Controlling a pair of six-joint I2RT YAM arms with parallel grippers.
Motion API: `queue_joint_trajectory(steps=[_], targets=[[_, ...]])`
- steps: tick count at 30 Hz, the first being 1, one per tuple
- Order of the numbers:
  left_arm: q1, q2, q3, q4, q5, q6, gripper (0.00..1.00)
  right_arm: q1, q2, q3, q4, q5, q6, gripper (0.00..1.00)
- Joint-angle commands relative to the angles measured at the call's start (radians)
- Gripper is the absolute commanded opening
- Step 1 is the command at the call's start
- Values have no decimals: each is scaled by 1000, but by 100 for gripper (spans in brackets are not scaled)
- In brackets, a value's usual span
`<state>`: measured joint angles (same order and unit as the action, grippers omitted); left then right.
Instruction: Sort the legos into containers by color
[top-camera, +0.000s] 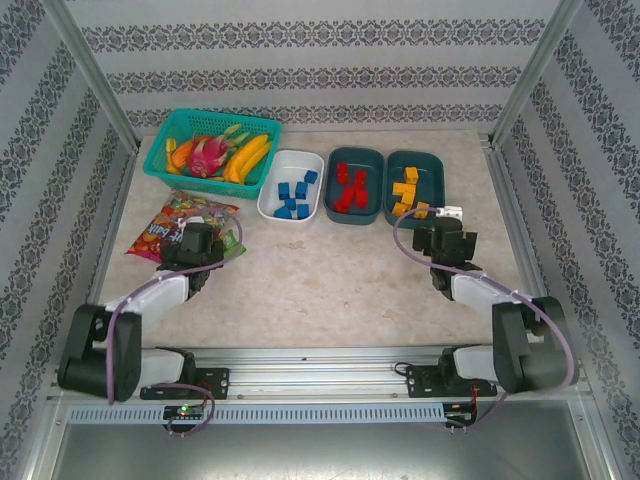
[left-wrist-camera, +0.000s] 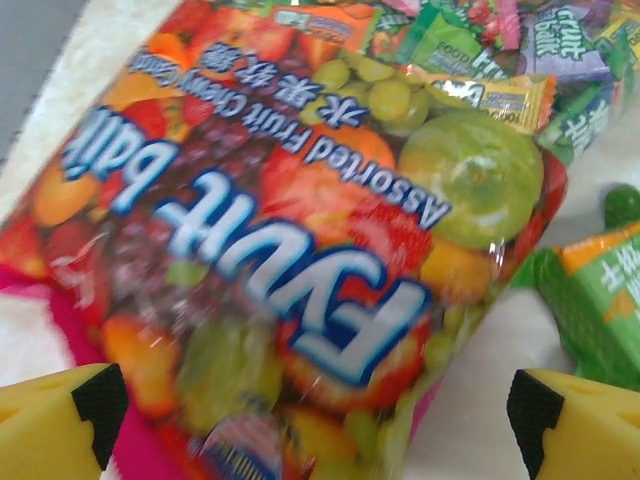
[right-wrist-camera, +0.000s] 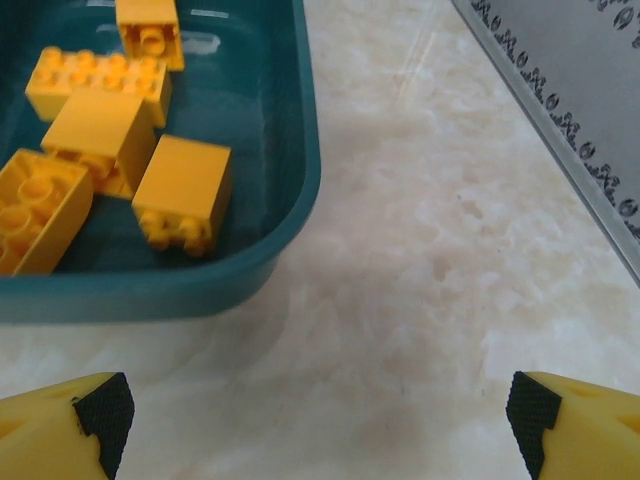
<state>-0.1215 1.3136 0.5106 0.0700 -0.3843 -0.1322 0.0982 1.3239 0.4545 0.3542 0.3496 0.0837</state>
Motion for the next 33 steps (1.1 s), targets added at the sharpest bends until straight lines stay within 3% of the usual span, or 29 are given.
queue_joint_trajectory(steps=[1, 8, 10, 13, 15, 17, 33], targets=[[38, 95, 23, 291, 121, 91, 100, -23, 58, 35, 193, -86, -46, 98], [104, 233, 46, 504, 255, 94, 100, -68, 133, 12, 333, -206, -29, 98], [103, 208, -50, 661, 278, 100, 100, -68, 141, -62, 482, -217, -32, 98], [108, 253, -191, 952, 223, 74, 100, -68, 225, -188, 808, -234, -41, 98], [109, 240, -126, 792, 239, 78, 100, -66, 193, -143, 673, -233, -45, 98], [101, 244, -116, 789, 240, 88, 100, -64, 184, -71, 539, -220, -43, 98], [101, 247, -120, 800, 240, 91, 100, -59, 188, -74, 550, -215, -45, 98]])
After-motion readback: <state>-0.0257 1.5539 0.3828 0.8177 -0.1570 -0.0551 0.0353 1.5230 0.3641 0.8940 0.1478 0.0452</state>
